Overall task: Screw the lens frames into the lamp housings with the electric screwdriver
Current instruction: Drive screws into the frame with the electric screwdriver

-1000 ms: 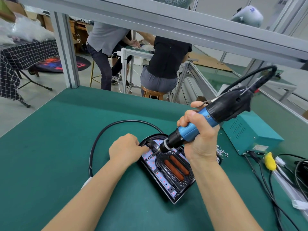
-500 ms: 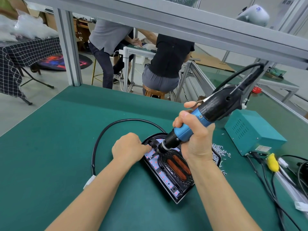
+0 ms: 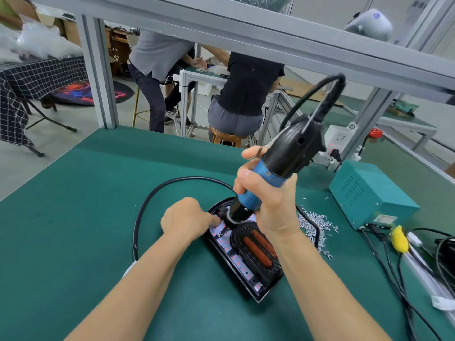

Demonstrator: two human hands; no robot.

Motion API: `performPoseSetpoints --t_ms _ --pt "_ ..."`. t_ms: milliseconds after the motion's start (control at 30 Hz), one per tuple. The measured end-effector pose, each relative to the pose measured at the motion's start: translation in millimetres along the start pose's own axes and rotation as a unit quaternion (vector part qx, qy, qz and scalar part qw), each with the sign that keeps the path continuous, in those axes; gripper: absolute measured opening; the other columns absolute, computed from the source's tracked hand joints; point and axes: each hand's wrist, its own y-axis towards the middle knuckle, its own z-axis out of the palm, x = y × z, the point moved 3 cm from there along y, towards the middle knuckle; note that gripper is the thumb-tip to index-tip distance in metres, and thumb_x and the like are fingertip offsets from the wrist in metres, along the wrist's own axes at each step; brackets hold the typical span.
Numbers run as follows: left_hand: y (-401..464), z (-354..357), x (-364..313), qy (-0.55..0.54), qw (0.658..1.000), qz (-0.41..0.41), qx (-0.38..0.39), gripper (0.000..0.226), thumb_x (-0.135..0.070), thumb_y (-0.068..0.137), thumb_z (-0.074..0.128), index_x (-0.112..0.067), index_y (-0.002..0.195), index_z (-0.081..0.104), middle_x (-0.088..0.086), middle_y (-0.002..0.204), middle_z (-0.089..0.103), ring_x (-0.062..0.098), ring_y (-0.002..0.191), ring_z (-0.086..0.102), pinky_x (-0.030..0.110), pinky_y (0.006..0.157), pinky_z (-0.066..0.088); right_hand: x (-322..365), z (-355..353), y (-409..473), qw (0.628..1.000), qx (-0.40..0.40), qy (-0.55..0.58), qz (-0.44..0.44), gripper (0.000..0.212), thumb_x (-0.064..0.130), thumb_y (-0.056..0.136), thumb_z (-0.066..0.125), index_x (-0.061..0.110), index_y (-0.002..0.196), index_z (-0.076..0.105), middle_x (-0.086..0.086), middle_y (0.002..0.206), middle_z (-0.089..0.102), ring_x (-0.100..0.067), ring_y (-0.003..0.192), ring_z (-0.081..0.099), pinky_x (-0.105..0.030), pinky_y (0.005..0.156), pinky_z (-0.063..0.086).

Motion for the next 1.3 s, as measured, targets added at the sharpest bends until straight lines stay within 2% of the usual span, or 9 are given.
performPoseSetpoints --t_ms 167,367,433,700,900,1000,1100,1167,1300 --pt "0 0 0 -0.003 1.000 -0.006 0.004 0.049 -0.042 0.066 0.076 -0.015 0.055 0.036 -0.001 0.052 0.040 0.020 0.050 0.036 0.023 0.047 0.023 -2 3 0 1.000 -0.016 0.003 -0.006 0.022 0.014 0.068 0.063 0.032 0.080 0.066 0.001 0.053 0.054 -0.019 0.048 0.046 -0.027 0.055 0.044" --pt "-1 0 0 0.001 1.000 -0.004 0.006 0.045 -0.041 0.066 0.075 -0.015 0.057 0.040 -0.001 0.055 0.043 0.024 0.057 0.046 0.022 0.047 0.024 -2 3 -4 1.000 -0.008 0.003 0.001 0.016 0.014 0.067 0.065 0.029 0.073 0.065 0.003 0.057 0.054 -0.018 0.048 0.048 -0.028 0.054 0.044" --pt "0 0 0 -0.001 1.000 -0.007 0.007 0.045 -0.041 0.065 0.076 -0.015 0.057 0.039 -0.001 0.056 0.043 0.026 0.060 0.051 0.023 0.047 0.024 -2 4 -5 1.000 0.005 -0.001 -0.002 0.015 0.014 0.067 0.064 0.028 0.069 0.064 0.003 0.056 0.054 -0.017 0.048 0.048 -0.029 0.054 0.044" --pt "4 1 -1 0.005 1.000 -0.016 0.012 0.039 -0.038 0.061 0.074 -0.016 0.057 0.042 -0.002 0.056 0.046 0.019 0.053 0.042 0.022 0.047 0.026 -4 9 -4 0.994 0.104 0.007 0.028 0.020 0.011 0.065 0.062 0.030 0.071 0.064 0.006 0.058 0.056 -0.014 0.050 0.049 -0.026 0.056 0.045" --pt "2 0 -3 0.010 1.000 -0.022 0.015 0.034 -0.038 0.064 0.072 -0.016 0.061 0.047 -0.002 0.061 0.053 0.016 0.055 0.048 0.022 0.049 0.031 -5 11 -3 0.992 0.116 0.033 0.048 0.024 0.011 0.063 0.064 0.031 0.075 0.065 0.005 0.058 0.057 -0.015 0.050 0.049 -0.025 0.056 0.046" --pt "-1 0 -4 0.006 1.000 -0.020 0.017 0.035 -0.040 0.065 0.073 -0.015 0.062 0.048 -0.001 0.061 0.052 0.019 0.058 0.049 0.022 0.049 0.030 -3 7 -3 0.996 0.069 0.047 0.027 0.027 0.011 0.063 0.065 0.033 0.079 0.066 0.003 0.059 0.058 -0.014 0.050 0.050 -0.027 0.058 0.046" --pt "-4 0 -4 -0.008 1.000 -0.011 0.021 0.040 -0.043 0.067 0.074 -0.015 0.062 0.047 0.000 0.061 0.050 0.027 0.065 0.053 0.023 0.051 0.030 2 -11 -1 0.992 -0.053 0.115 0.010 0.033 0.000 0.062 0.064 0.026 0.082 0.065 0.002 0.057 0.055 -0.016 0.049 0.049 -0.026 0.058 0.046" --pt "-7 0 -4 -0.015 1.000 -0.012 0.023 0.047 -0.044 0.070 0.074 -0.015 0.057 0.039 -0.001 0.055 0.044 0.023 0.055 0.044 0.023 0.049 0.025 9 -29 1 0.984 -0.112 0.139 0.007 0.030 -0.006 0.068 0.058 0.020 0.083 0.063 -0.002 0.055 0.052 -0.016 0.047 0.049 -0.025 0.057 0.047" --pt "-12 -1 -5 -0.033 0.999 -0.017 0.013 0.049 -0.035 0.070 0.073 -0.015 0.053 0.031 -0.001 0.050 0.036 0.022 0.050 0.033 0.023 0.048 0.020 29 -62 2 0.986 -0.141 0.093 0.011 0.023 -0.003 0.074 0.057 0.018 0.084 0.060 0.000 0.054 0.050 -0.014 0.047 0.050 -0.027 0.056 0.046"
